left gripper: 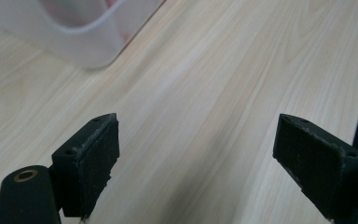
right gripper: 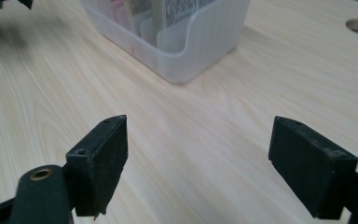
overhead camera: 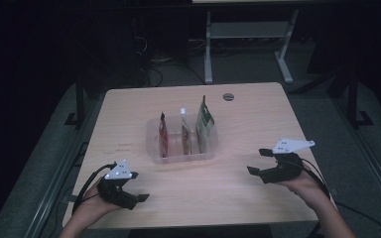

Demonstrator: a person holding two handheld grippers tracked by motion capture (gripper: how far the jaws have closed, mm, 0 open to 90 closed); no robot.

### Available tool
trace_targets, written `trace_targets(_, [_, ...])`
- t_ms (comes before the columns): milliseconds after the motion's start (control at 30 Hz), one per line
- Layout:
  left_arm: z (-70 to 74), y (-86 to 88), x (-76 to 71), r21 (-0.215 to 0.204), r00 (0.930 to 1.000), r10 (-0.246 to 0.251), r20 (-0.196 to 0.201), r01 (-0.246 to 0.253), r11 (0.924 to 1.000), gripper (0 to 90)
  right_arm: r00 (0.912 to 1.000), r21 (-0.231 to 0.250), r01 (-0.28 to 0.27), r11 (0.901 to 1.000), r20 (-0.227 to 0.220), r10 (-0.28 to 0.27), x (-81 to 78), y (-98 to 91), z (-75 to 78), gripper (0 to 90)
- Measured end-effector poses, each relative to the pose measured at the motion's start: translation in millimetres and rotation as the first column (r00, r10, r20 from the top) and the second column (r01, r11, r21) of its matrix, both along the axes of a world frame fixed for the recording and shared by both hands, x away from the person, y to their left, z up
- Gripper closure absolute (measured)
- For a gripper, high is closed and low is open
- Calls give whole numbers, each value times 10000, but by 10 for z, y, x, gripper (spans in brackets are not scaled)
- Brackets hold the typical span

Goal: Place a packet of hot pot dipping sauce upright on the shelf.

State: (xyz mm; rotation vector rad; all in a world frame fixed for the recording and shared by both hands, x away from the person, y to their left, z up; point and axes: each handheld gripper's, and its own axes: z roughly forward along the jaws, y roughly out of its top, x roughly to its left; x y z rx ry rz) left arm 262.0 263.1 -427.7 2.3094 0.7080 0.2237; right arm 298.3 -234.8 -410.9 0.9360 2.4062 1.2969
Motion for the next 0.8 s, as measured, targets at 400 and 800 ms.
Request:
trace_targets(400, [-190,120,-22,880,9995,168,-279,-142,9960,135,9989,-444,275,9986,-373,-292,-149,-171,-286,147])
trace_targets(800, [-224,82,-4,1021,9992,-2,-405,44,9948,124,9992,-718,163,9973,-362,-190,-116,-136,-345,138])
